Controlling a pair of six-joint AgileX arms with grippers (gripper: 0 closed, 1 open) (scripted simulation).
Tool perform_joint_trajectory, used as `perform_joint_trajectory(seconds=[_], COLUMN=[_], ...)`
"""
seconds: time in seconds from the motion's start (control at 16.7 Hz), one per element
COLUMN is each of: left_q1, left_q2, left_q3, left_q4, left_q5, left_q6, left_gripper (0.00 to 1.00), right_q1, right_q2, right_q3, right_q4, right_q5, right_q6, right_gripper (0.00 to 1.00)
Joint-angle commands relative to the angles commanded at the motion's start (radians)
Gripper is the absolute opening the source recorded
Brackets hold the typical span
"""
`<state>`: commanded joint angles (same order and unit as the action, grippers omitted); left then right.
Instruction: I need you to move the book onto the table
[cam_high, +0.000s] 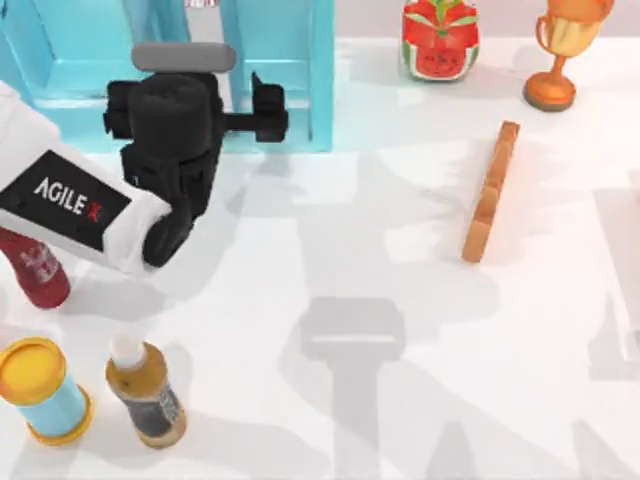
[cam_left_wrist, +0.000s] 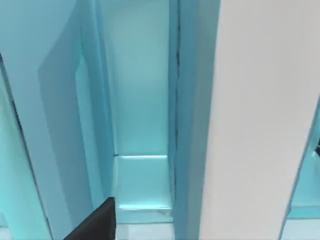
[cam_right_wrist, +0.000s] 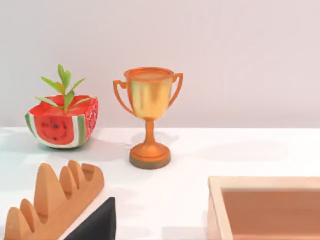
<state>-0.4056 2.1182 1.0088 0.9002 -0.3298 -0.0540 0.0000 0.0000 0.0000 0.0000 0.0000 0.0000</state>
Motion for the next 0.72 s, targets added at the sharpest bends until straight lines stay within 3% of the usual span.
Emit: perform_joint_trajectory(seconds=[0.42,0.72], left_q1=[0.037,0.04], left_q2=[0.179,0.201], left_q3=[0.244,0.272], left_q4=[-0.064,-0.07], left_q5=[0.039,0.043], left_q6=[0.006,0.007], left_gripper=[1.0,1.0], right_q1=[0.0,0.0], right_q2=[0.0,0.0], right_q3=[0.0,0.0], right_q4=[0.0,0.0], right_q5=[0.0,0.0], right_q6=[0.0,0.0], right_gripper=[1.0,1.0])
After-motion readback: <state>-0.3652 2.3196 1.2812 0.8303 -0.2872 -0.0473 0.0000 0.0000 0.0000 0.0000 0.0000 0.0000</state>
